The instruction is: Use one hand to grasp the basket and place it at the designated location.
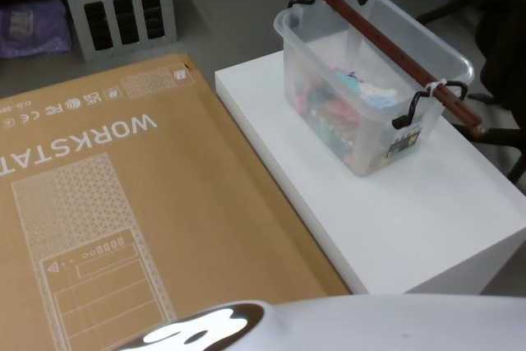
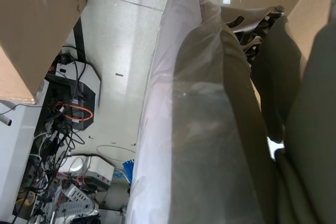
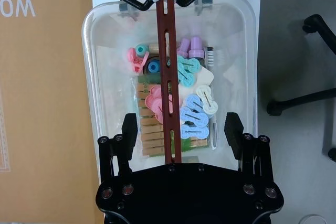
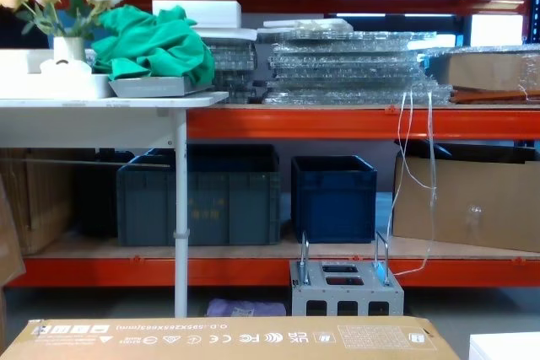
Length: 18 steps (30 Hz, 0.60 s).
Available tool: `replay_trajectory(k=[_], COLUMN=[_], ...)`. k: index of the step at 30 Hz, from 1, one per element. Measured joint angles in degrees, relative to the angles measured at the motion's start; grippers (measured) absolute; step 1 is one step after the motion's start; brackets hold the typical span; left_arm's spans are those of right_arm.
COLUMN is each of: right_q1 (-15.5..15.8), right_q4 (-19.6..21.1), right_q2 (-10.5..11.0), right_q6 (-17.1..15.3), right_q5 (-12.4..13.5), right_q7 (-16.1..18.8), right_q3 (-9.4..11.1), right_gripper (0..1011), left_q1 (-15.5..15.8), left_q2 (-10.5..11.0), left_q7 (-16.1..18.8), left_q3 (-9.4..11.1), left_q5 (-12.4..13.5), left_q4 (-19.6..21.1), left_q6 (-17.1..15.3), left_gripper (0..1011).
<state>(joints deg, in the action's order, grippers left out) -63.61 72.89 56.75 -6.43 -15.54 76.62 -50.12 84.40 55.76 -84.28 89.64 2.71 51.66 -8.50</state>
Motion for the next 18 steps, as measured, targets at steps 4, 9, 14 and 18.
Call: replay_trajectory(k=[4,9,14,18], right_q1=[0.0,0.0,0.0,0.0], right_q4=[0.0,0.0,0.0,0.0], right_q2=[0.0,0.0,0.0,0.0], right_q6=[0.0,0.0,0.0,0.0], right_q5=[0.0,0.0,0.0,0.0], right_q7=[0.0,0.0,0.0,0.0], right_q3=[0.0,0.0,0.0,0.0], right_gripper=[1000,1000,1000,1000], left_q1=[0.0,0.0,0.0,0.0], left_q2=[0.0,0.0,0.0,0.0], left_q7=[0.0,0.0,0.0,0.0], left_q3=[0.0,0.0,0.0,0.0], left_q5=[0.0,0.0,0.0,0.0], left_q4=[0.0,0.0,0.0,0.0], left_q6=[0.0,0.0,0.0,0.0], left_gripper=[0,0,0,0])
